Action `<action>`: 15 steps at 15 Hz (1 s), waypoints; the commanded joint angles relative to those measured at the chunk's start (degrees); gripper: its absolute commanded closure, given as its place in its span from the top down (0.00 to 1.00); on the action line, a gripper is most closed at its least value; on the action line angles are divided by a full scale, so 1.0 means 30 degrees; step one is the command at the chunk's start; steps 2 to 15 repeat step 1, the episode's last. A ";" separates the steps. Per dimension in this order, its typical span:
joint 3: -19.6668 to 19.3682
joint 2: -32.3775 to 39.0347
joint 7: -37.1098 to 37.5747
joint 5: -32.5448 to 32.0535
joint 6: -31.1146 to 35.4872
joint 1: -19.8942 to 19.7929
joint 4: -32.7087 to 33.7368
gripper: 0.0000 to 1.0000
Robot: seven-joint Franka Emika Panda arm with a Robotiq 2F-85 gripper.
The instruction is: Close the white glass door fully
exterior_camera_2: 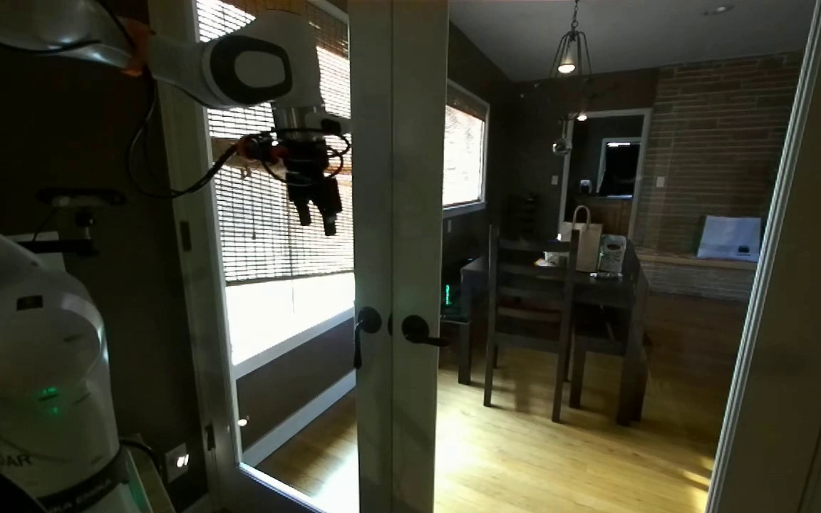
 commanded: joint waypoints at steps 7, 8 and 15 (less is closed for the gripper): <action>-0.0104 0.0006 -0.0076 0.0029 -0.0040 -0.0058 0.0040 1.00; -0.0104 0.0006 -0.0076 0.0029 -0.0040 -0.0058 0.0040 1.00; -0.0104 0.0006 -0.0076 0.0029 -0.0040 -0.0058 0.0040 1.00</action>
